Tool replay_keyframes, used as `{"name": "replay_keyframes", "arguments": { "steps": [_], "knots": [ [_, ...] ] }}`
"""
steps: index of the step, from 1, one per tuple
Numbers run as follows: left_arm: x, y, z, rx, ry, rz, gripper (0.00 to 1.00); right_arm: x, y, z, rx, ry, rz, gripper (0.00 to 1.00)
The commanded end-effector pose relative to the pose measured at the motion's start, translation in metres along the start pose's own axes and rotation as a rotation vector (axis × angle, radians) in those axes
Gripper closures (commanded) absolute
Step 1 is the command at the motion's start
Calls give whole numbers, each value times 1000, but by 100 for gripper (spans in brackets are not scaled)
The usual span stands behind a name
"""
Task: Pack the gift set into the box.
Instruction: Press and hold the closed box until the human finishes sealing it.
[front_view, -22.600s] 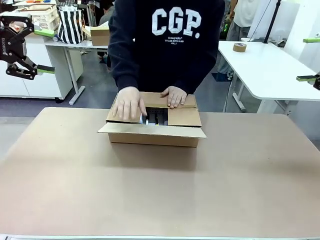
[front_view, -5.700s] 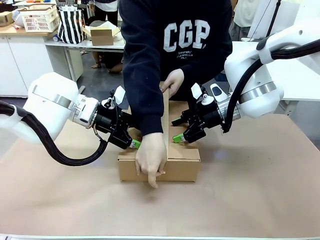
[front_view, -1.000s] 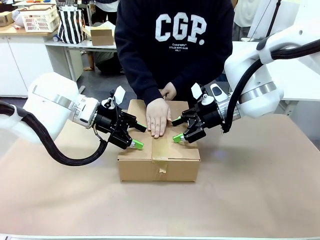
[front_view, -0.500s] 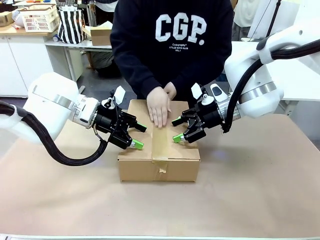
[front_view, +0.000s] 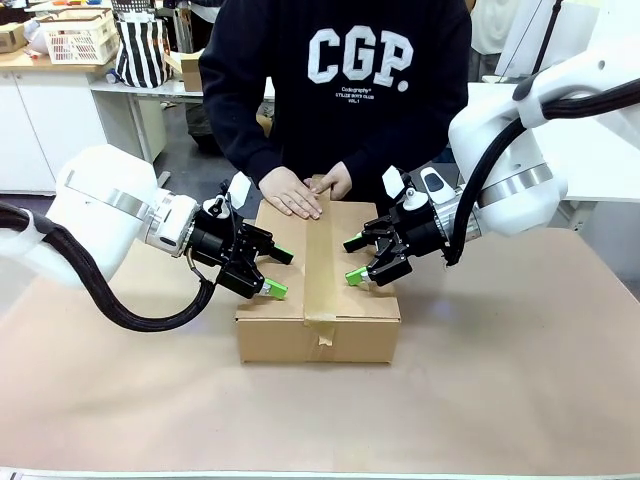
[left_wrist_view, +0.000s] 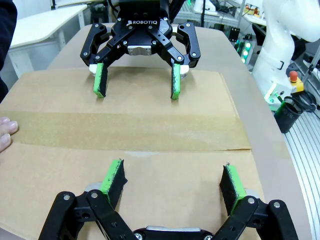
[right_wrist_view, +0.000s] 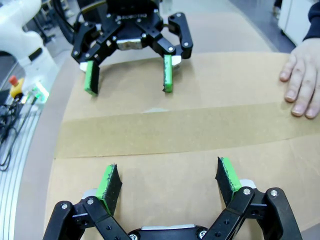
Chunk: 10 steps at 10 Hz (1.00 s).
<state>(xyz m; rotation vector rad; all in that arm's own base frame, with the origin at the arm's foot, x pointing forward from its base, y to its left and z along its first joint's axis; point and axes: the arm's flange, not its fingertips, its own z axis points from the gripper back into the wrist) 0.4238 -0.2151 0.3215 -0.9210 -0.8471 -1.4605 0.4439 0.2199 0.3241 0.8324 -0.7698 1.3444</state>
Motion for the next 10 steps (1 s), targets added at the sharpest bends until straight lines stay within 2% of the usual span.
{"name": "replay_keyframes", "arguments": {
  "steps": [1,10],
  "knots": [
    [-2,-1,0,0,2,0,0,-1,0,-2,0,5,0,0],
    [-2,-1,0,0,2,0,0,-1,0,-2,0,5,0,0]
  ]
}}
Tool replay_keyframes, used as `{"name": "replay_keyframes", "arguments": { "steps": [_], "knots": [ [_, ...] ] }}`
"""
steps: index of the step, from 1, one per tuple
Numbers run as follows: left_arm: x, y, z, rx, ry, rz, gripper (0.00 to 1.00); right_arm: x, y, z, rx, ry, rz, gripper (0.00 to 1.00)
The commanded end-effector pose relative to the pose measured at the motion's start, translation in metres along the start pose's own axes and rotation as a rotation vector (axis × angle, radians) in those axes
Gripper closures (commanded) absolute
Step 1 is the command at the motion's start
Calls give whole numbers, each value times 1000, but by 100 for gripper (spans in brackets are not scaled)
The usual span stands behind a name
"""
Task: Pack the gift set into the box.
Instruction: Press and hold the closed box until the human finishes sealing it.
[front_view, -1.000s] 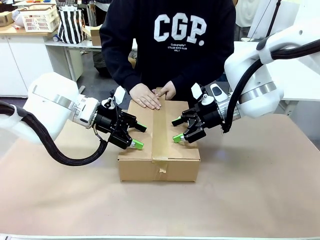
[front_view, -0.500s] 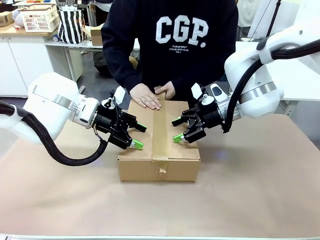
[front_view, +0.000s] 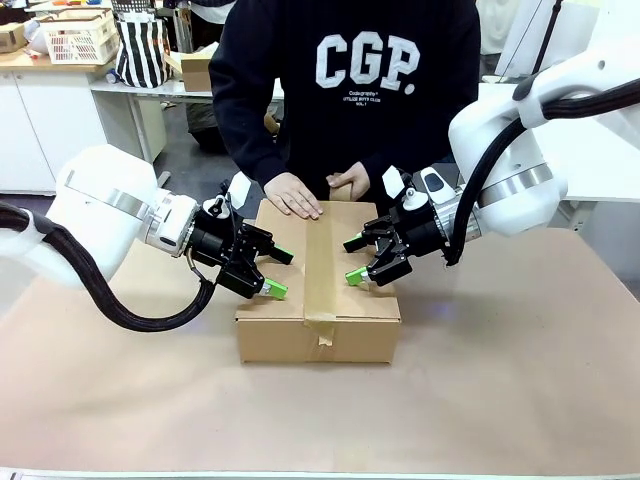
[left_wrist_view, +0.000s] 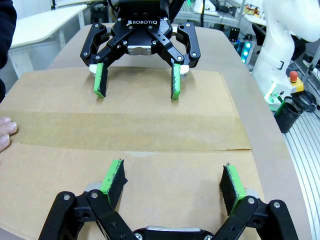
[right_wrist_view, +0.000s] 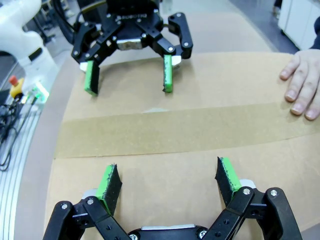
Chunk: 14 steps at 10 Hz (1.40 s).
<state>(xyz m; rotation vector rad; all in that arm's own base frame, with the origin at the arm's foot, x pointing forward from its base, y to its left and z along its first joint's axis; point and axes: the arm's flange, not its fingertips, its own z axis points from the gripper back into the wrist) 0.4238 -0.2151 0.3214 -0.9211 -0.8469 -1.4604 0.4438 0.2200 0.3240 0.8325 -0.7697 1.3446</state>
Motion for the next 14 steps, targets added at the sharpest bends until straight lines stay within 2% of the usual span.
{"name": "replay_keyframes", "arguments": {
  "steps": [1,14],
  "knots": [
    [-2,-1,0,0,2,-1,0,-1,0,-1,0,5,0,0],
    [-2,-1,0,0,2,-1,0,-1,0,-1,0,5,0,0]
  ]
}}
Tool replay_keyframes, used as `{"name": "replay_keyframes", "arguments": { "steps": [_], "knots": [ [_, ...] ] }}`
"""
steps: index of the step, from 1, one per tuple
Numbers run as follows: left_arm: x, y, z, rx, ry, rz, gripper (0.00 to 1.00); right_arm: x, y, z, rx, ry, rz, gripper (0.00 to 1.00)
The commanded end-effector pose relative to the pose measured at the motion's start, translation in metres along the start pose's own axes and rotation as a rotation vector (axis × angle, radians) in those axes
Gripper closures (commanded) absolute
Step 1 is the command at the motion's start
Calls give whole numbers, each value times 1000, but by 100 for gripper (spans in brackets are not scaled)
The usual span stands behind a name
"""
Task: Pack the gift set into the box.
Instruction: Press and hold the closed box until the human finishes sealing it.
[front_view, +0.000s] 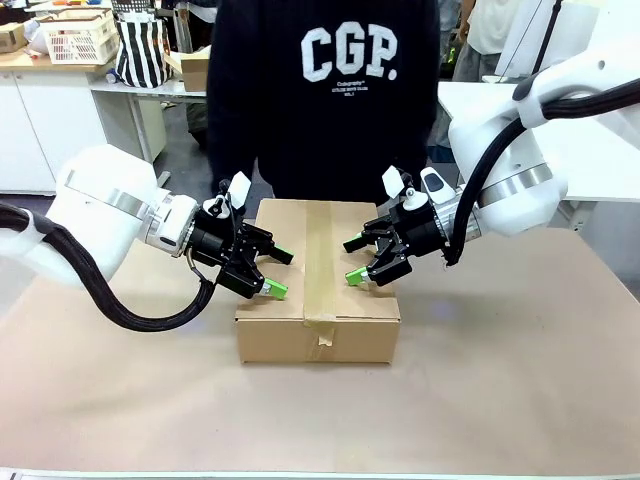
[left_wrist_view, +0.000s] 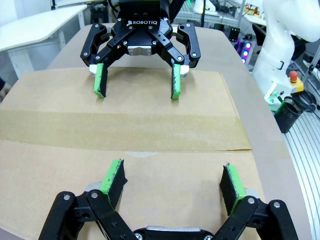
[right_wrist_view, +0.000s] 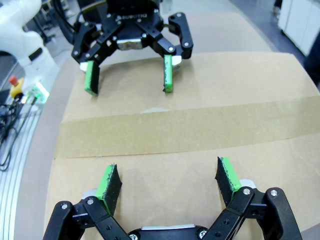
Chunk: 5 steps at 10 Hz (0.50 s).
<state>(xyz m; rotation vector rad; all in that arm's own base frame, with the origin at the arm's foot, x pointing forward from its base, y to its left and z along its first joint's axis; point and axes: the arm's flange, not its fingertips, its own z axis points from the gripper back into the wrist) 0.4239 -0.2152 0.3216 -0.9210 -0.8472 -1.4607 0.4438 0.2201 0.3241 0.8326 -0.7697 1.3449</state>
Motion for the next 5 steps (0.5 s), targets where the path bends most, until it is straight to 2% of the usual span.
{"name": "replay_keyframes", "arguments": {
  "steps": [1,5],
  "knots": [
    [-2,-1,0,0,2,0,0,-1,0,-1,0,5,0,0],
    [-2,-1,0,0,2,0,0,-1,0,-1,0,5,0,0]
  ]
}}
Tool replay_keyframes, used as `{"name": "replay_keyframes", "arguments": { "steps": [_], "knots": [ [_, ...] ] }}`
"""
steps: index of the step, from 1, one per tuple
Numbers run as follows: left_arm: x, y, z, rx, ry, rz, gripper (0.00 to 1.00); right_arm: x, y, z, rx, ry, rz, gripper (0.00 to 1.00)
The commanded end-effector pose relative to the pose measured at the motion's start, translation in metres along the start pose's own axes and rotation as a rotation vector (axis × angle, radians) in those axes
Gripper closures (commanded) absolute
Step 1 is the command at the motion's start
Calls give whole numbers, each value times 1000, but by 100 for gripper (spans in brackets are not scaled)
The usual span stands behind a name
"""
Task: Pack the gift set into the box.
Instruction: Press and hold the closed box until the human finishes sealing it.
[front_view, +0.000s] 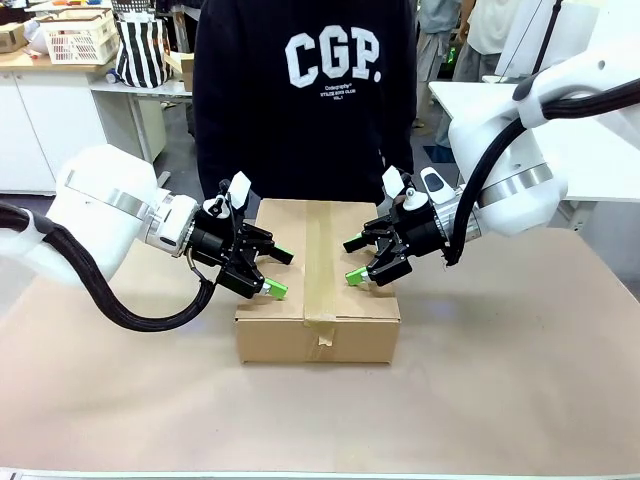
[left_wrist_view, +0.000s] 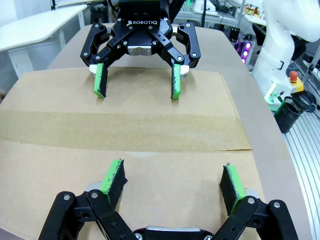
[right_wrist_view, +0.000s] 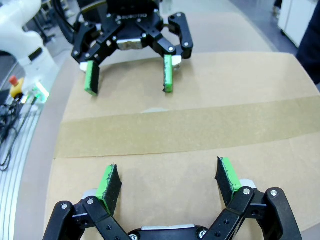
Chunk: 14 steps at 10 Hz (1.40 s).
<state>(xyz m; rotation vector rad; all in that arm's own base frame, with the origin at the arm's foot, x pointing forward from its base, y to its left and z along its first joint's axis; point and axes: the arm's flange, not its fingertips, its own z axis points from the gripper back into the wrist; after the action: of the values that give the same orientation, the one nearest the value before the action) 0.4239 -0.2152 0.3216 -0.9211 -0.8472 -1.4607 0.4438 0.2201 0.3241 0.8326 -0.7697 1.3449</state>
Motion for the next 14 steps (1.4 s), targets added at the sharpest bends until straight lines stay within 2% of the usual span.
{"name": "replay_keyframes", "arguments": {
  "steps": [1,10,11,12,13,14],
  "knots": [
    [-2,-1,0,0,2,0,0,-1,0,-1,0,5,0,0],
    [-2,-1,0,0,2,0,0,0,0,0,0,0,0,0],
    [0,0,0,0,0,0,0,20,0,4,59,-56,0,0],
    [26,-6,20,12,-6,1,0,42,2,29,71,-126,-2,0],
    [51,-21,54,43,40,12,0,60,11,70,32,-138,12,0],
    [67,-38,84,79,-1,32,0,68,24,106,34,-154,-3,0]
  ]
}}
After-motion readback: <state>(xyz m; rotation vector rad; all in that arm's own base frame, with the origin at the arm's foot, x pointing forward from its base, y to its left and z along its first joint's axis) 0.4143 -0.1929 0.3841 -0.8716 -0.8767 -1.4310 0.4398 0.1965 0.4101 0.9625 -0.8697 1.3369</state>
